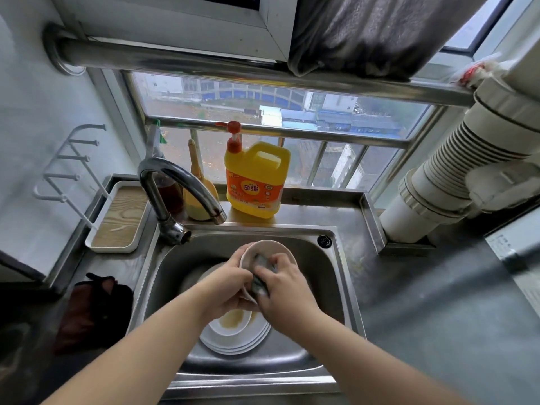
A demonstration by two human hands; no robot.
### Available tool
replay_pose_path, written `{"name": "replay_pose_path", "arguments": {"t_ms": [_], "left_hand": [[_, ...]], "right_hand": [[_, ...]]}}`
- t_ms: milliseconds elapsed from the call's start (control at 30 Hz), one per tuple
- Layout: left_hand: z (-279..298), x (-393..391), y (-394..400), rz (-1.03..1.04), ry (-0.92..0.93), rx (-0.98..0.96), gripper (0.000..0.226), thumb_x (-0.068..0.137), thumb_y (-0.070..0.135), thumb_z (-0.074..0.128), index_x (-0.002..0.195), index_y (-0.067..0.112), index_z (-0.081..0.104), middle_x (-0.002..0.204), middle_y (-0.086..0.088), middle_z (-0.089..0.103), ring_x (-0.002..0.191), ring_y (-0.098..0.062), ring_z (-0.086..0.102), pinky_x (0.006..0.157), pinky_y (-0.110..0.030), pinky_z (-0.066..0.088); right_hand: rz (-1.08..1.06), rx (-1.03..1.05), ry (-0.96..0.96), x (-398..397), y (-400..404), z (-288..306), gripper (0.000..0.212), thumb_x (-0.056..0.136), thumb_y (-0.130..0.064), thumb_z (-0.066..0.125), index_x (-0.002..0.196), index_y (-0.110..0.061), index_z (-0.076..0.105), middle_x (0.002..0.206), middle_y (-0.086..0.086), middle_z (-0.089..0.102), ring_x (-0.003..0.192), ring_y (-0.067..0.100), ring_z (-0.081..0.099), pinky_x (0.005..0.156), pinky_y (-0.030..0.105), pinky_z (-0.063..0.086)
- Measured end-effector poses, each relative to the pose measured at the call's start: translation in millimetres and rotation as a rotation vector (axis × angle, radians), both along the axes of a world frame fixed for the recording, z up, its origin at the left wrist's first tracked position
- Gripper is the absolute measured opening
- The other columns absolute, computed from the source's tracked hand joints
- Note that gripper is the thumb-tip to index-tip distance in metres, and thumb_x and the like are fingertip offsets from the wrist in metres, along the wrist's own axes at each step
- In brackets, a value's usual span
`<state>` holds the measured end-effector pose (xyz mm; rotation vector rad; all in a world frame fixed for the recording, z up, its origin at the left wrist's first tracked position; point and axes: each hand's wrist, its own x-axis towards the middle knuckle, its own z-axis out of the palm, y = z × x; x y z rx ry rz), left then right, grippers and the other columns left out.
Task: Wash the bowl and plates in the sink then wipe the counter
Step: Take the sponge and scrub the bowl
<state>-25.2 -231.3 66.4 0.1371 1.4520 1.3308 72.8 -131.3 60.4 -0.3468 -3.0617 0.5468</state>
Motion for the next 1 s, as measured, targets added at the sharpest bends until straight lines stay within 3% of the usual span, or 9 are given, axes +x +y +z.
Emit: {"name": "replay_pose_path", "arguments": {"t_ms": [167,233,300,367,433,533,733,900,1000], "left_hand": [[-6,1,-8,0.027,0.001,-0.031,0.074,0.078,-0.014,0.032,0.123,0.042,0.048,0.124,-0.015,0.048,0.100,-0.040,0.060,0.070,-0.049,0.058],[-1,4,-2,0.034,-0.001,-0.011,0.072,0.080,-0.014,0.032,0.121,0.043,0.049,0.122,-0.014,0.051,0.099,-0.038,0.062,0.071,-0.048,0.058],[6,7,7,0.041,0.000,0.039,0.070,0.081,-0.013,0.032,0.120,0.042,0.050,0.118,-0.012,0.056,0.095,-0.032,0.064,0.069,-0.045,0.058],[6,6,10,0.057,0.020,0.066,0.068,0.083,-0.012,0.034,0.122,0.042,0.049,0.116,-0.013,0.058,0.088,-0.029,0.065,0.065,-0.042,0.057],[2,2,4,0.078,0.017,0.051,0.070,0.082,-0.013,0.036,0.122,0.043,0.048,0.119,-0.015,0.054,0.090,-0.032,0.064,0.063,-0.041,0.056],[-8,-3,-10,0.038,0.021,-0.018,0.073,0.078,-0.014,0.037,0.120,0.045,0.049,0.123,-0.015,0.047,0.100,-0.041,0.060,0.065,-0.044,0.057],[-3,-21,-8,-0.123,-0.034,-0.132,0.068,0.077,-0.008,0.034,0.127,0.037,0.046,0.123,-0.024,0.050,0.100,-0.044,0.062,0.068,-0.044,0.056],[-19,-4,-3,0.081,0.022,-0.066,0.064,0.085,0.002,0.041,0.131,0.047,0.037,0.116,-0.016,0.055,0.082,-0.028,0.064,0.061,-0.036,0.056],[-37,24,8,0.285,0.021,0.026,0.054,0.095,0.013,0.038,0.126,0.056,0.038,0.116,-0.014,0.054,0.096,-0.027,0.060,0.061,-0.034,0.052]], "right_hand": [[0.295,0.335,-0.138,9,36,5,0.042,0.086,-0.029,0.058,0.127,-0.030,0.057,0.136,0.007,0.040,0.117,0.033,0.041,0.098,0.041,0.032],[0.234,0.473,-0.096,-1,39,12,0.044,0.080,-0.024,0.064,0.124,-0.023,0.060,0.133,0.009,0.048,0.109,0.033,0.048,0.095,0.041,0.038],[0.028,0.332,-0.024,-12,25,13,0.043,0.084,-0.026,0.060,0.127,-0.019,0.055,0.132,0.009,0.048,0.110,0.032,0.048,0.097,0.040,0.038],[-0.168,-0.034,0.022,-14,9,13,0.038,0.090,-0.028,0.053,0.128,-0.022,0.055,0.133,0.008,0.044,0.117,0.029,0.043,0.102,0.037,0.037],[-0.075,-0.203,0.021,-5,5,8,0.037,0.093,-0.031,0.051,0.130,-0.027,0.055,0.136,0.006,0.040,0.122,0.027,0.039,0.105,0.036,0.035],[0.270,0.023,-0.171,14,28,8,0.041,0.092,-0.036,0.051,0.133,-0.035,0.050,0.139,0.002,0.038,0.124,0.027,0.038,0.107,0.041,0.031],[0.485,0.573,-0.046,18,43,5,0.051,0.057,-0.044,0.073,0.104,-0.027,0.065,0.105,0.003,0.065,0.081,0.025,0.061,0.073,0.035,0.051],[0.135,0.473,0.038,19,3,-25,0.040,0.049,-0.039,0.081,0.084,-0.022,0.068,0.074,0.000,0.065,0.057,0.023,0.058,0.054,0.031,0.046],[-0.112,0.235,0.023,14,-17,-25,0.036,0.056,-0.044,0.072,0.088,-0.029,0.069,0.083,-0.004,0.067,0.064,0.021,0.061,0.058,0.032,0.050]]}}
